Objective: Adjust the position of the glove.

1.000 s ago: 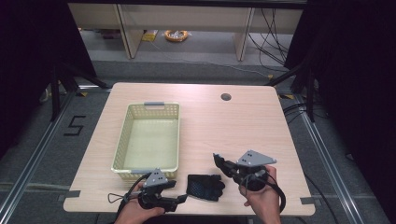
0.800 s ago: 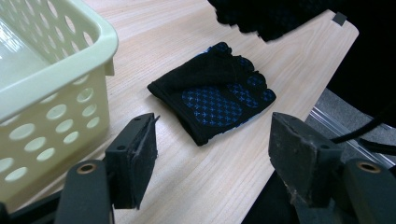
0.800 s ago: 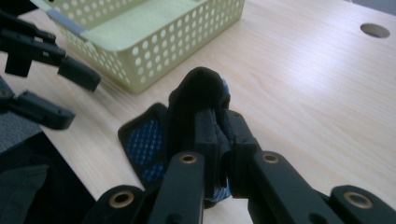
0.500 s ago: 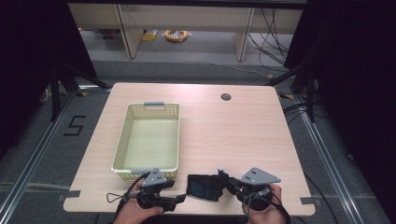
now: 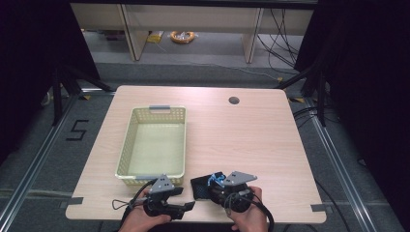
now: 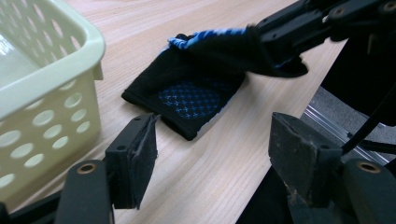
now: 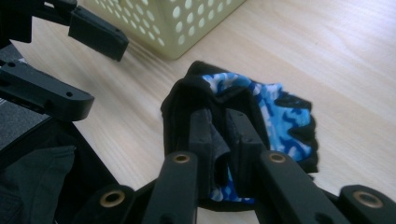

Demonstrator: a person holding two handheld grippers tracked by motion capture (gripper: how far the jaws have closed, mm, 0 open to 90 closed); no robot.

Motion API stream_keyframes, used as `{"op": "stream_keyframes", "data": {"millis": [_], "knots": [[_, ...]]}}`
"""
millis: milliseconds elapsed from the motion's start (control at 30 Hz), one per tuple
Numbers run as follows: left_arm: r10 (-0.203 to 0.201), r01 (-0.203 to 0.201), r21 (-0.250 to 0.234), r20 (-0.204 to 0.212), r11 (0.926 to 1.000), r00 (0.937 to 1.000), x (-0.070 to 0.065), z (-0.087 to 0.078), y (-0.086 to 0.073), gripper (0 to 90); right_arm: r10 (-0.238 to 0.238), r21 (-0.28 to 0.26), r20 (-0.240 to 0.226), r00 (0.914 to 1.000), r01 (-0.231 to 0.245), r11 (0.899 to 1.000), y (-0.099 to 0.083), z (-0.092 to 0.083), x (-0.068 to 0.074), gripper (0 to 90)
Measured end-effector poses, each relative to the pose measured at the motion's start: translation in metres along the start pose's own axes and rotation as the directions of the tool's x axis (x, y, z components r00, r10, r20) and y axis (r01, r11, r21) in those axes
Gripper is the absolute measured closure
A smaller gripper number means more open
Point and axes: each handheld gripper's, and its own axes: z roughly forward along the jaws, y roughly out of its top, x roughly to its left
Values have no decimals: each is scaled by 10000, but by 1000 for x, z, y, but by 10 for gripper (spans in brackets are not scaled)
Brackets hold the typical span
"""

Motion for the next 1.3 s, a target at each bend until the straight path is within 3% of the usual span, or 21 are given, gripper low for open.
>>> {"op": "stream_keyframes", "data": {"millis": [133,167,267,300,333,367,500,533,600,633,700,800,833,967,1000,1033,1067,1100,1167,1200,1300], "knots": [[32,-32,36,-52,10000,10000,-1,6,-2,328,-109,256,-95,9999,111,9996,-4,11,3,804],[-61,61,118,-37,9999,10000,-2,7,-3,331,-434,82,-283,9987,436,9990,-6,16,2,803],[121,-120,205,-38,9997,9999,-1,9,-4,337,-302,320,-397,9988,315,9990,-6,20,5,798],[160,-159,237,-79,9996,9998,-1,11,-4,340,-494,221,-384,9980,502,9985,-6,22,4,798],[286,-282,344,-112,9990,9995,0,12,-5,346,-194,393,-348,9992,207,9990,-6,21,6,797],[185,-184,338,-16,9993,9998,0,14,-5,348,-301,103,-211,9993,303,9995,-7,24,6,796],[277,-277,415,16,9988,9996,-2,21,-6,372,-397,371,-487,9980,415,9985,-7,28,6,782],[242,-239,505,-63,9984,9997,-3,23,-6,371,-121,492,-450,9989,143,9987,-7,27,8,770],[423,-420,563,-32,9975,9991,-2,23,-6,372,-157,371,-561,9983,178,9992,-8,27,7,752],[221,-218,560,-48,9982,9997,-3,23,-7,375,-82,345,-621,9980,104,9994,-7,26,8,744],[469,-463,585,-90,9972,9989,0,24,-7,381,-175,241,-700,9974,192,9995,-7,22,7,718],[312,-305,628,-108,9976,9995,-1,25,-8,393,84,-200,-804,9967,-100,9998,-5,12,4,700],[546,-541,625,-61,9966,9985,-2,25,-8,399,-122,-315,-790,9968,97,9995,-4,10,1,700],[459,-449,706,-133,9965,9989,-2,28,-9,403,-52,-635,-250,9997,36,9980,-4,-2,-19,697],[669,-647,828,-247,9945,9975,-1,27,-8,406,-23,-659,-114,9999,15,9978,-4,-3,-26,696],[717,-708,603,-139,9957,9973,-3,29,-7,411,1,-651,-24,10000,-2,9979,-5,-3,-32,691],[825,-812,724,-154,9941,9965,-2,29,-6,418,7,-579,181,9998,3,9983,-7,-3,-41,685],[635,-625,580,-160,9964,9979,-4,31,-6,422,33,-492,244,9997,-21,9988,-8,-4,-46,681],[850,-836,713,-169,9939,9962,-4,33,-4,423,132,-282,409,9991,-121,9995,-12,-3,-58,676],[687,-674,707,-166,9952,9975,-5,34,-4,427,221,-285,412,9989,-209,9994,-14,-2,-62,673],[936,-922,739,-157,9930,9955,-4,38,-1,447,334,-534,317,9989,-316,9981,-16,3,-68,661]]}}
